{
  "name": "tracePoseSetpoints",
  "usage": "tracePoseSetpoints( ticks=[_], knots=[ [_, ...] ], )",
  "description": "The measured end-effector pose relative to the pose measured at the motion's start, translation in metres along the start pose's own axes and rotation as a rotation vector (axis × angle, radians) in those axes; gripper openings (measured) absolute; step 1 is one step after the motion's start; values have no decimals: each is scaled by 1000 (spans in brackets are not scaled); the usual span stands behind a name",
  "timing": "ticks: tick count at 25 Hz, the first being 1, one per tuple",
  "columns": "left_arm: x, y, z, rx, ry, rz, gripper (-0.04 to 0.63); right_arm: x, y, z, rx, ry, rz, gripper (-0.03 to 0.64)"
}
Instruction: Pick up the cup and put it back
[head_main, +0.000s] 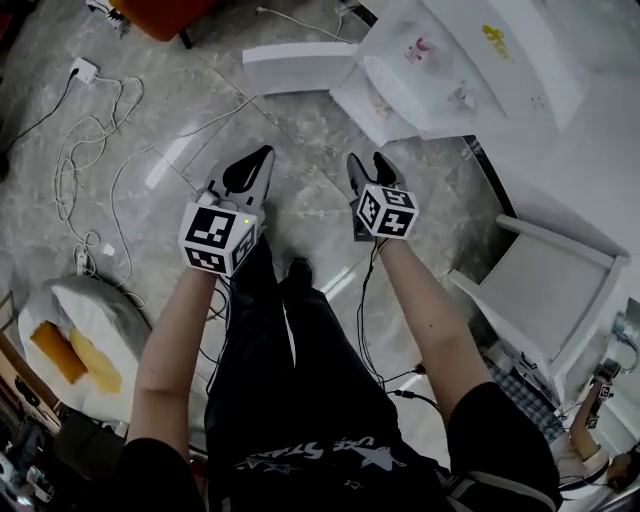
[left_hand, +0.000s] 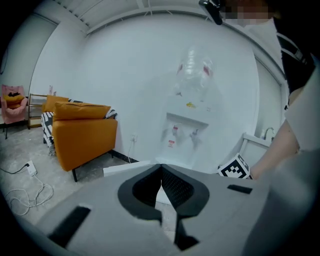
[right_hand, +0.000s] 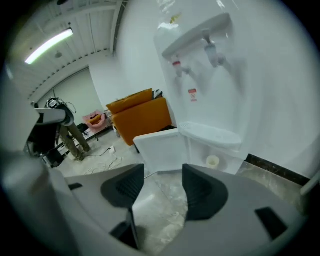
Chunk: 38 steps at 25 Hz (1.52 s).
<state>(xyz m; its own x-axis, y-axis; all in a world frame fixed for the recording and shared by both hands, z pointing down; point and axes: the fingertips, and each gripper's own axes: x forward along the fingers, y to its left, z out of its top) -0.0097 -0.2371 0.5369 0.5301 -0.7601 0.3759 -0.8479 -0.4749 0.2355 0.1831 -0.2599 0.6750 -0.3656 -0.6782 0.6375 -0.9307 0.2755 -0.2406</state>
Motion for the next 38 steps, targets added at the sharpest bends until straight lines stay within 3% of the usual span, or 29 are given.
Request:
tracePoseSetpoints(
  ticks=[5,8,12,15,20,26,32,38],
  knots=[
    [-59,-25,28,-78,-48,57,9,-62,50,39,-110,-27,86,233],
    [-90,-31,34,-146,-63,105,9,-91,73,61,-113,-59,102,212],
    [-128,-39,41,-160,-86,147,9,-123,99,83,-111,-96,102,188],
    [-163,-56,42,-183,-120,143,9,-161,120,94,-155,-143,82,93],
    [-236,-75,39,-162,-161,113,9,-230,169,97,-248,-230,45,6],
    [-334,-99,12,-102,-125,126,9,-322,238,83,-373,-324,73,6],
    [-415,-138,16,-77,-159,150,9,-405,258,67,-345,-394,43,5],
    [-469,-187,11,-47,-193,120,9,-467,276,18,-302,-391,70,5]
  ],
)
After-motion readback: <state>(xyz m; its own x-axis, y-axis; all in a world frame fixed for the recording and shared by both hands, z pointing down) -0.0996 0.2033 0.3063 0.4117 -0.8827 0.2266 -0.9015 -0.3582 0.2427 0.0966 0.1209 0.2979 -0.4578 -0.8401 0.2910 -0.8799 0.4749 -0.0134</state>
